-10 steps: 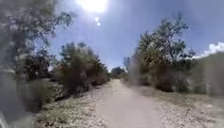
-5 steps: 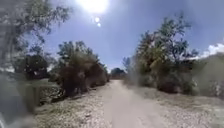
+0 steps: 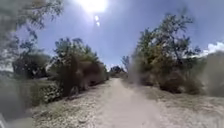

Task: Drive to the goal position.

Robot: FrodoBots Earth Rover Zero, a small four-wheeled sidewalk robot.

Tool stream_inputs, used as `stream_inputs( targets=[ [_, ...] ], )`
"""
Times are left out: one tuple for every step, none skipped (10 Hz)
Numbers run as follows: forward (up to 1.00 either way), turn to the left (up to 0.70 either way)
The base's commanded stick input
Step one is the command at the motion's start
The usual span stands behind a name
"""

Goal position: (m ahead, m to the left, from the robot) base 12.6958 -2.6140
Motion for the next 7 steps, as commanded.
stream_inputs(
  targets=[
    [0.44, 0.02],
    [0.44, 0.02],
    [0.44, 0.02],
    [0.44, 0.02],
    [0.44, 0.02],
    [0.44, 0.02],
    [0.44, 0.02]
  ],
)
